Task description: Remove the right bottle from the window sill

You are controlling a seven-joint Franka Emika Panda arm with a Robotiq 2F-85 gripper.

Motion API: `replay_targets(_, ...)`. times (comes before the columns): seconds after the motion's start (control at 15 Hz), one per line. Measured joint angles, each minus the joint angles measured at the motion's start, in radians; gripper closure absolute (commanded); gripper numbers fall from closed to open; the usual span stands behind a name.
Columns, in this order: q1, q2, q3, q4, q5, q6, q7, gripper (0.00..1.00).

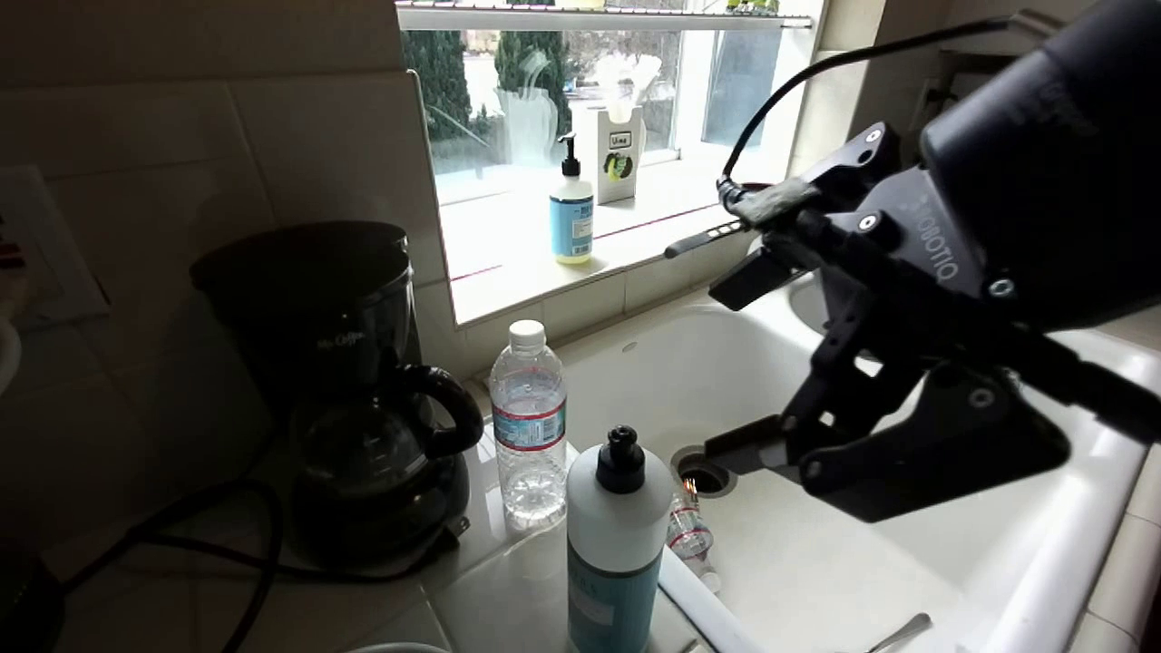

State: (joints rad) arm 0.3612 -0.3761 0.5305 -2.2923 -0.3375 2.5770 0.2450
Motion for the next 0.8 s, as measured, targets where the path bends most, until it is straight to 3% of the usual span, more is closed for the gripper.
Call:
replay_targets(0.47,-0.033,-0.232,0.057,-0.115,0.008,-0.144,0.256,0.0)
replay_targets(0.8,-0.043,-0.364,0.047,-0.226,0.024,-0.095,0.27,0.0)
